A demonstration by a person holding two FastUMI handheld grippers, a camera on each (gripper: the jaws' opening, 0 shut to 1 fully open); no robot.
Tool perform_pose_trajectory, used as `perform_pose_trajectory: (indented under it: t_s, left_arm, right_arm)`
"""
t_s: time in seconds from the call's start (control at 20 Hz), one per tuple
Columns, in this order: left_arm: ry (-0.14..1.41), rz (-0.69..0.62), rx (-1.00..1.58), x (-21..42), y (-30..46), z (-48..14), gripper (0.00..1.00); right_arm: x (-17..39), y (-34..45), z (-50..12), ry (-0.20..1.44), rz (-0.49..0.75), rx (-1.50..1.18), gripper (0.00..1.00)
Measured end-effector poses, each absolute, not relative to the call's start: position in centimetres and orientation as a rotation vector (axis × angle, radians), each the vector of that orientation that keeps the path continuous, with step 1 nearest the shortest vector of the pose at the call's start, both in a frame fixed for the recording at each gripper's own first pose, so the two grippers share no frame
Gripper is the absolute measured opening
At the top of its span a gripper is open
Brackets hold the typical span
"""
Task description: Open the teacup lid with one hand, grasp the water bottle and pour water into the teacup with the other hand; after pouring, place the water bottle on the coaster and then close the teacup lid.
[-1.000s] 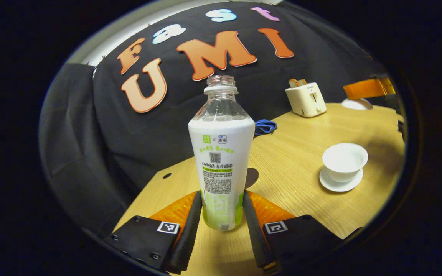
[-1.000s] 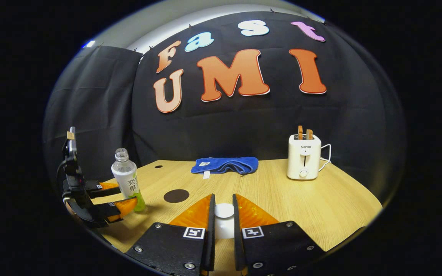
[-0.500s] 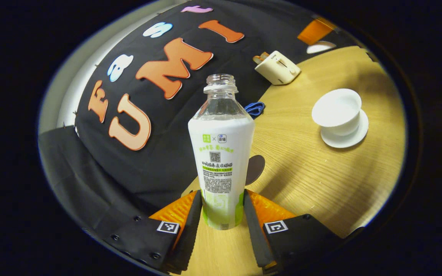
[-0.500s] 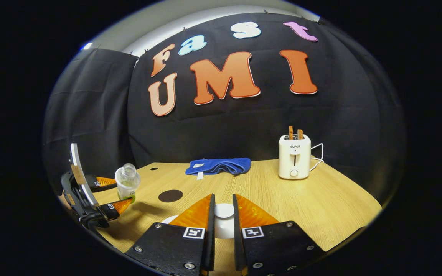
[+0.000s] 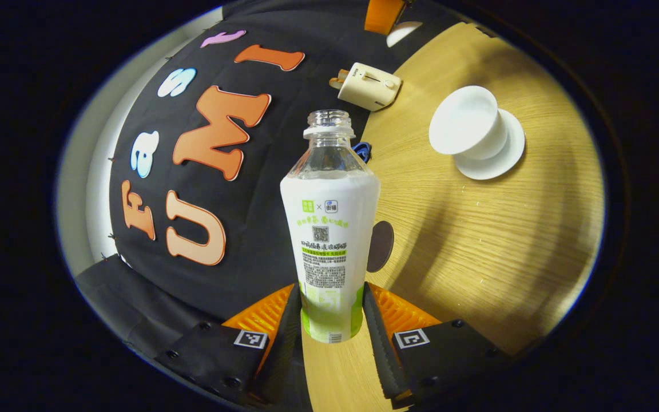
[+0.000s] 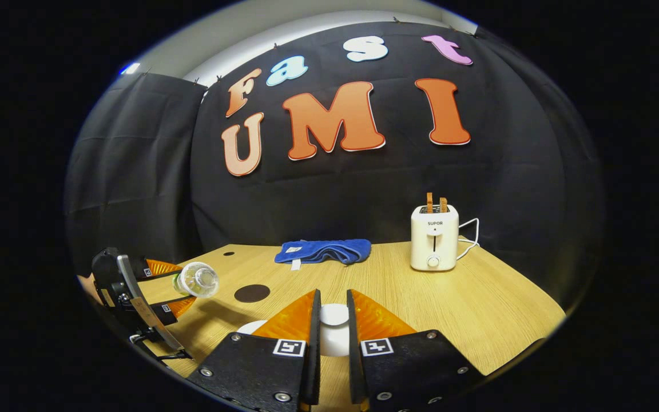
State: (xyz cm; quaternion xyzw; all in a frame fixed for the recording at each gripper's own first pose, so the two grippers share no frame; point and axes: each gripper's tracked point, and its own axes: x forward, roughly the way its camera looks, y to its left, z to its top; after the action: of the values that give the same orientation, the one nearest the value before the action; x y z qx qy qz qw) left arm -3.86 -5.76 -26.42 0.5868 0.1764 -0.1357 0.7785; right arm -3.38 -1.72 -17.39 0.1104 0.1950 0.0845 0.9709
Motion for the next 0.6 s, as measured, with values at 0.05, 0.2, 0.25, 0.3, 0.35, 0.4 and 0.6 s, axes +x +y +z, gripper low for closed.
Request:
perform_pose_trajectory:
  t_s: [0.05, 0.2, 0.25, 0.3, 0.35, 0.4, 0.6]
  left_arm:
    - [0.372, -0.302, 1.302, -3.9, -5.7, -26.3, 0.64]
    - [0.341, -0.31, 1.394, -3.7, -5.7, -26.1, 0.66]
    - [0.337, -0.312, 1.41, -3.6, -5.5, -25.9, 0.66]
    - [0.327, -0.314, 1.426, -3.5, -5.6, -25.7, 0.66]
    - [0.311, -0.318, 1.454, -3.4, -5.8, -25.5, 0.64]
    - [0.294, -0.318, 1.486, -3.1, -5.9, -25.4, 0.66]
    - [0.278, -0.339, 1.526, -2.5, -6.4, -25.4, 0.63]
  right_arm:
    - [-3.4, -1.6, -17.5, 0.398, 0.174, 0.219, 0.21]
    - [-3.5, -1.5, -17.4, 0.395, 0.18, 0.21, 0.21]
    - [-3.5, -1.5, -17.3, 0.393, 0.184, 0.21, 0.21]
    - [-3.4, -1.4, -17.2, 0.39, 0.186, 0.209, 0.21]
    - [-3.5, -1.5, -17.3, 0.389, 0.186, 0.206, 0.21]
    - [-3.6, -1.6, -17.3, 0.389, 0.186, 0.202, 0.21]
    - [-3.8, -1.9, -17.4, 0.392, 0.186, 0.193, 0.21]
